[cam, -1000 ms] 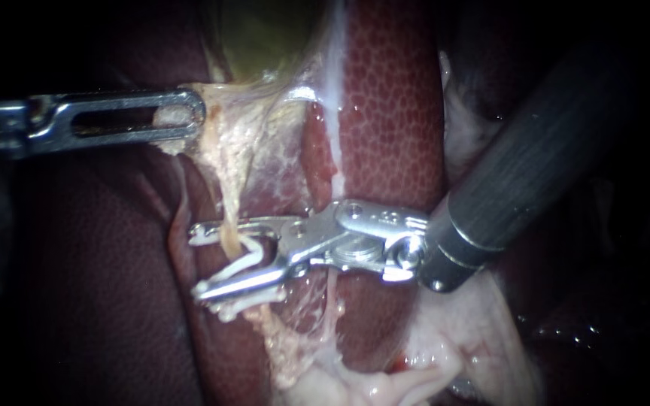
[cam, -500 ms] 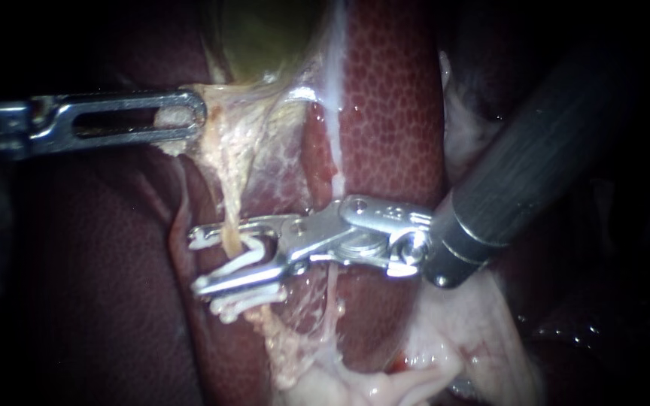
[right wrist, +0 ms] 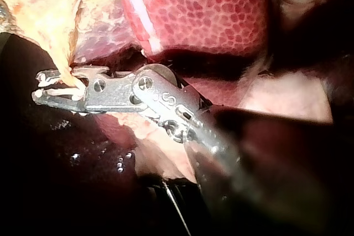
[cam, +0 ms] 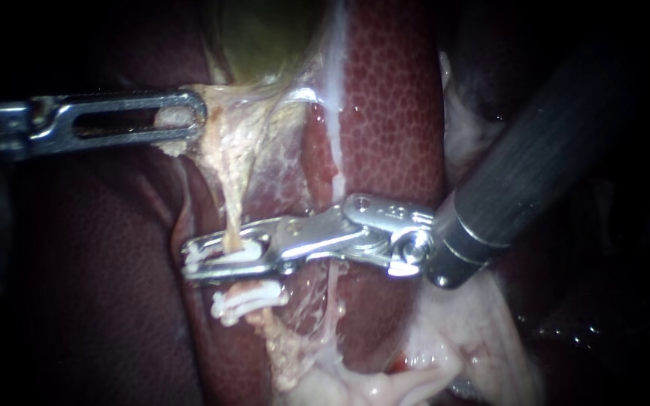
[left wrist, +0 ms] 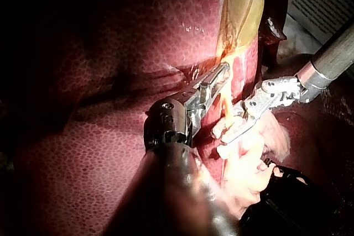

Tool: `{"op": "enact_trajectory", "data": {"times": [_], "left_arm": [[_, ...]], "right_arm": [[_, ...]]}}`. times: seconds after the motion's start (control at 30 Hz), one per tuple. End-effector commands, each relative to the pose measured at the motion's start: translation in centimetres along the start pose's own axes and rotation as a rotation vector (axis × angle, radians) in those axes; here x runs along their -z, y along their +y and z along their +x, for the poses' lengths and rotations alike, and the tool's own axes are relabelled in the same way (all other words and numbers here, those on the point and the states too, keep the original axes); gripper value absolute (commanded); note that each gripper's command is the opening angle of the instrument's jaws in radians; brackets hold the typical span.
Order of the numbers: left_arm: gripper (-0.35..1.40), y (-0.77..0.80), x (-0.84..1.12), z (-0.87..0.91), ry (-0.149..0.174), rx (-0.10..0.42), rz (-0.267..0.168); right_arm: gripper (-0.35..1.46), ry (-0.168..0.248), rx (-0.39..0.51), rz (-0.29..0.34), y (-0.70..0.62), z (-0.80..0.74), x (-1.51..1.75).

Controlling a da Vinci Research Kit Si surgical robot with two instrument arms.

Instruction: Clipping third clip left tube

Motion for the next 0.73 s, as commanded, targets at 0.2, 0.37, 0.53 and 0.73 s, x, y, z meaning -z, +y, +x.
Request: {"op": "enact_trajectory", "data": {"times": [0.2,0.37,0.53,0.73], "left_arm": [[-0.21,-0.01,0.0,0.0,0.0,0.0,0.0],[-0.21,-0.01,0.0,0.0,0.0,0.0,0.0],[-0.21,-0.01,0.0,0.0,0.0,0.0,0.0],[-0.21,0.0,0.0,0.0,0.0,0.0,0.0]], "right_arm": [[-0.35,-0.007,-0.037,0.005,-0.02,0.0,0.02],[-0.35,-0.011,-0.043,0.007,-0.02,0.0,0.02],[-0.35,-0.014,-0.043,0.008,-0.02,0.0,0.03],[-0.35,-0.018,-0.048,0.014,-0.02,-0.02,0.03]]}}
